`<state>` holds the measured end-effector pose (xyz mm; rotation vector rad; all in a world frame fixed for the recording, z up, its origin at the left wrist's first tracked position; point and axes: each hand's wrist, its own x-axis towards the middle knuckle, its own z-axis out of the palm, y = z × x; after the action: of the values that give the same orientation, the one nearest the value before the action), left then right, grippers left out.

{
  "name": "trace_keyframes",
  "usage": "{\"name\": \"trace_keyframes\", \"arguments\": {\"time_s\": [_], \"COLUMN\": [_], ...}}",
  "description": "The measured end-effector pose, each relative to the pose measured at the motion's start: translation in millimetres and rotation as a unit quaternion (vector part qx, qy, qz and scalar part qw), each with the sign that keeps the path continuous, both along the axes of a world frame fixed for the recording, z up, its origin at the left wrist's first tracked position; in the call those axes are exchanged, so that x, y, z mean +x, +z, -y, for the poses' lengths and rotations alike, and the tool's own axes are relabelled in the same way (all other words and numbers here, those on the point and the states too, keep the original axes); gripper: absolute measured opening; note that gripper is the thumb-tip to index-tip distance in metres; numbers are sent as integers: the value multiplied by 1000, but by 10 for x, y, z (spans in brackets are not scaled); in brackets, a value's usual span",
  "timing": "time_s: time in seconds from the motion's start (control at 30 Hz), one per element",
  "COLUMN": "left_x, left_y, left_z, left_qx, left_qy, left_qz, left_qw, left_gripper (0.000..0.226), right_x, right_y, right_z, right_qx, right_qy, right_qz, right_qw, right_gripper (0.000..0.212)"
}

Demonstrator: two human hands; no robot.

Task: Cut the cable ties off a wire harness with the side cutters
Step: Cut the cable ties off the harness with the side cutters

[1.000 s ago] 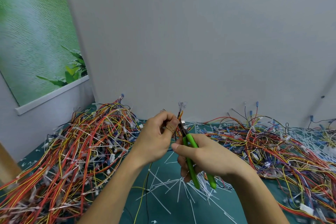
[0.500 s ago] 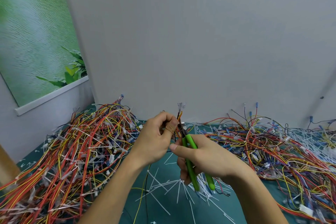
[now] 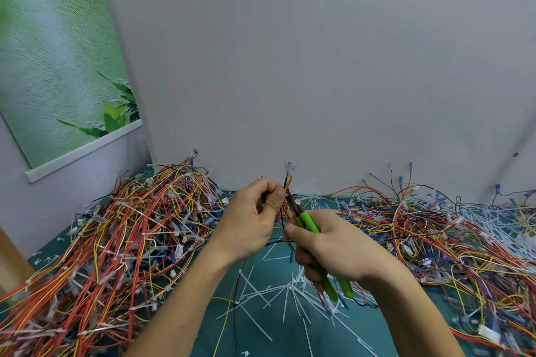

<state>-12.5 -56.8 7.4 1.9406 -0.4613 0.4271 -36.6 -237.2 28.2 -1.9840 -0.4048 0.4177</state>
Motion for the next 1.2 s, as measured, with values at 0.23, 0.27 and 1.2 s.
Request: {"name": "trace_keyframes", "arguments": {"time_s": [0.23, 0.27, 1.2], "left_x": [-36, -37, -29], "left_y": [24, 29, 19], "left_z": [14, 14, 25], "left_qx": [10, 11, 11], "left_qy": [4, 3, -1], "left_qz": [2, 3, 12], "left_qw": [1000, 1000, 1000], "left_gripper": [24, 24, 24], "right_x": [-75, -76, -76], "right_y": [95, 103, 83], "right_z": [-27, -32, -23], "right_qx": [24, 24, 23], "right_qy": [24, 27, 16], "right_qz": [-48, -47, -20], "right_qw": [998, 998, 999], "right_gripper": [29, 28, 27]}}
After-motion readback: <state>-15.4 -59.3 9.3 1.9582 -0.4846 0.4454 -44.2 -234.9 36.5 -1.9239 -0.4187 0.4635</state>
